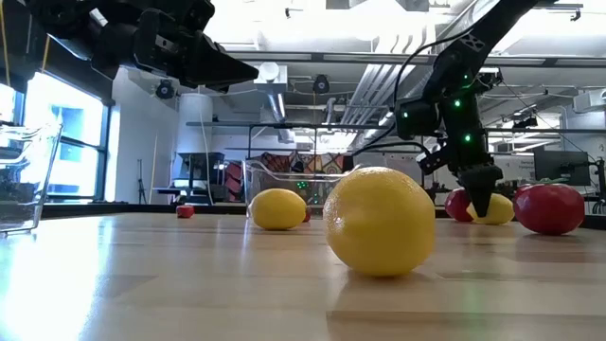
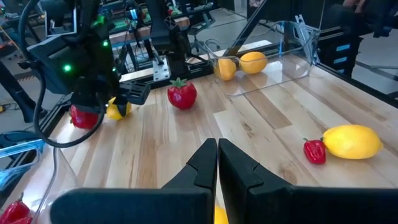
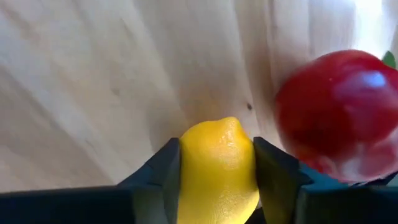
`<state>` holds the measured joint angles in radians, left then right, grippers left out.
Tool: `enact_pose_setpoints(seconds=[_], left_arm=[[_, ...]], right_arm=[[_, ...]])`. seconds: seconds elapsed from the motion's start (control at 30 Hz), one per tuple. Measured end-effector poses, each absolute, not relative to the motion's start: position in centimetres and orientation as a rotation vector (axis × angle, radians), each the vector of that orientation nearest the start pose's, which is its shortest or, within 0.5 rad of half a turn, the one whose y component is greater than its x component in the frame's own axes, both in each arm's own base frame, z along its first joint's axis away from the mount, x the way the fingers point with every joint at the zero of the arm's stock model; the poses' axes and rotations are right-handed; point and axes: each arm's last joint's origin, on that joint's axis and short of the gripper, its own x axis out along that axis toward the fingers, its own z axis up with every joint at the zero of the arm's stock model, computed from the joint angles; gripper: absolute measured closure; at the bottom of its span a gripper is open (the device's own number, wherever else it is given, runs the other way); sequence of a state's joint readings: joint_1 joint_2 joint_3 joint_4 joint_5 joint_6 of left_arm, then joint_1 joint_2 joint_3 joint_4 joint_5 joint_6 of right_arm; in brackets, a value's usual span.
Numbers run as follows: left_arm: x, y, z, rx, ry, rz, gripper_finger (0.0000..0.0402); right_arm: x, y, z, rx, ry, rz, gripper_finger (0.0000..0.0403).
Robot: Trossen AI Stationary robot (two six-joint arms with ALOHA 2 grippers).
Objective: Sort produce into baskets
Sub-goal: Put the yellow lemon into the bottom right transparent bin
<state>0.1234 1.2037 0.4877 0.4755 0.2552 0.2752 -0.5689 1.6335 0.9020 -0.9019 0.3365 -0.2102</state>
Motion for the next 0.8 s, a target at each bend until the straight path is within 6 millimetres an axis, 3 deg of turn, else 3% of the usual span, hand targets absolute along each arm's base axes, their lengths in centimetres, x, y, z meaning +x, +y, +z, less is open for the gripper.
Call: enact_pose_setpoints(seconds=[0.2, 0.37, 0.5, 0.6, 0.8], left_arm=[[24.2, 2.3, 21.2, 0.236, 0.216, -0.163, 0.0399], [24.2, 2.3, 21.2, 0.248, 0.215, -0.164, 0.0399], [24.2, 2.3, 21.2, 0.253, 0.214, -0.165, 0.0399], [24.2, 2.3, 21.2, 0.253, 0.214, -0.165, 0.0399], [24.2, 2.3, 21.2, 0.253, 0.214, -0.165, 0.0399]], right_arm=[[21.2, -12.5, 17.9, 0.065, 1.636, -0.534, 0.0267], [22.1, -9.4, 22.9, 0.108, 1.519, -0.59, 0.0264], [22.8, -5.6, 27.6, 0.187, 1.382, -0.602, 0.0262], [22.7, -2.3, 30.0, 0.275, 1.305, -0.605, 0.0261], [21.3, 5.5, 31.0, 0.376, 1.268, -0.546, 0.026]])
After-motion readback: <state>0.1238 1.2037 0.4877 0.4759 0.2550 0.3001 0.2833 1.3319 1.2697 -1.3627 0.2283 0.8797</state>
